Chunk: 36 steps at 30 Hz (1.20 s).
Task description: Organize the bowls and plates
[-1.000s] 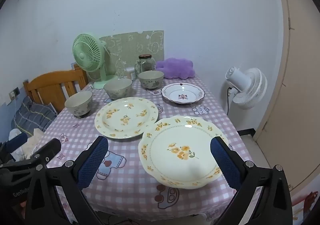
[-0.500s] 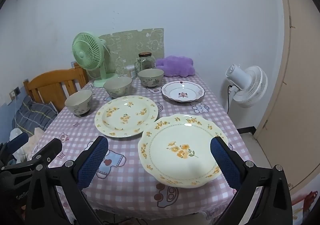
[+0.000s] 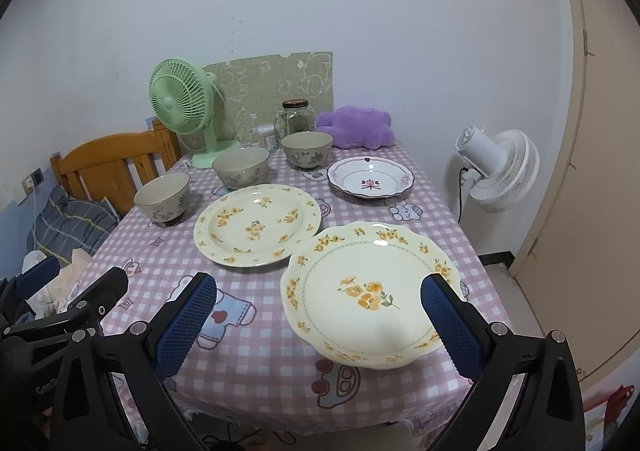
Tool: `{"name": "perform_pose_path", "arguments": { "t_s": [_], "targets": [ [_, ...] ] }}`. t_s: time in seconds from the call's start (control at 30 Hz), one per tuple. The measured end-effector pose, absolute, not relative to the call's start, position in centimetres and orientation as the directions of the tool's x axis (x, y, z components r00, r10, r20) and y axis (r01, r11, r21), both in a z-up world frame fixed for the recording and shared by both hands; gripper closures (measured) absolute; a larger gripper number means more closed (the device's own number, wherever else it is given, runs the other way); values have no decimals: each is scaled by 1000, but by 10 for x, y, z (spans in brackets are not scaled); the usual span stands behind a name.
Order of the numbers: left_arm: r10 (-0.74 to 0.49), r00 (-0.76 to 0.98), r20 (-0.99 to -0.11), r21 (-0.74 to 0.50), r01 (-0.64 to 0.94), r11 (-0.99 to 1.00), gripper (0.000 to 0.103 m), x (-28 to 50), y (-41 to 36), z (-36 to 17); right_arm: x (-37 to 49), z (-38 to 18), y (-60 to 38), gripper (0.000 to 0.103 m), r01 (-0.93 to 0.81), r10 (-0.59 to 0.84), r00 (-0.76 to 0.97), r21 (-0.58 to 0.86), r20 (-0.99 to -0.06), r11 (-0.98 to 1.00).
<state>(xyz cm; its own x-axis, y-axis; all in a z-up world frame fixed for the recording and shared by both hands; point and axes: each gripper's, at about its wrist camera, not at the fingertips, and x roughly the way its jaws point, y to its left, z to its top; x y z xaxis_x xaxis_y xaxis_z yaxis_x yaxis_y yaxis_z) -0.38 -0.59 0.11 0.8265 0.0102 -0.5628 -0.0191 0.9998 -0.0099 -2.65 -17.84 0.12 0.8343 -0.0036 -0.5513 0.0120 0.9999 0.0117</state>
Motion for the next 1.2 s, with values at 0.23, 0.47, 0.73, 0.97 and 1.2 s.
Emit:
{"name": "perform_pose_path", "arguments": {
  "t_s": [0.23, 0.47, 0.73, 0.97, 1.2],
  "targets": [
    [11, 829, -560, -9, -20, 1000, 5, -4, -5, 3, -27, 3, -178, 0, 10, -1, 835, 14, -550, 1000],
    [18, 828, -560, -2, -22, 1000, 5, -3, -5, 4, -27, 1, -178, 0, 10, 1, 835, 18, -551, 1000],
    [24, 829, -559, 7, -24, 1000, 5, -3, -9, 3, -25, 2, -176, 0, 13, 1, 829, 21, -559, 1000],
    [26, 834, -551, 12, -23, 1000, 5, -4, -11, 4, -21, 1, -179, 0, 24, -4, 824, 28, -566, 999],
    [25, 839, -543, 13, -22, 1000, 5, -5, -13, 3, -22, 1, -182, 0, 24, -2, 829, 33, -559, 999]
  ]
}}
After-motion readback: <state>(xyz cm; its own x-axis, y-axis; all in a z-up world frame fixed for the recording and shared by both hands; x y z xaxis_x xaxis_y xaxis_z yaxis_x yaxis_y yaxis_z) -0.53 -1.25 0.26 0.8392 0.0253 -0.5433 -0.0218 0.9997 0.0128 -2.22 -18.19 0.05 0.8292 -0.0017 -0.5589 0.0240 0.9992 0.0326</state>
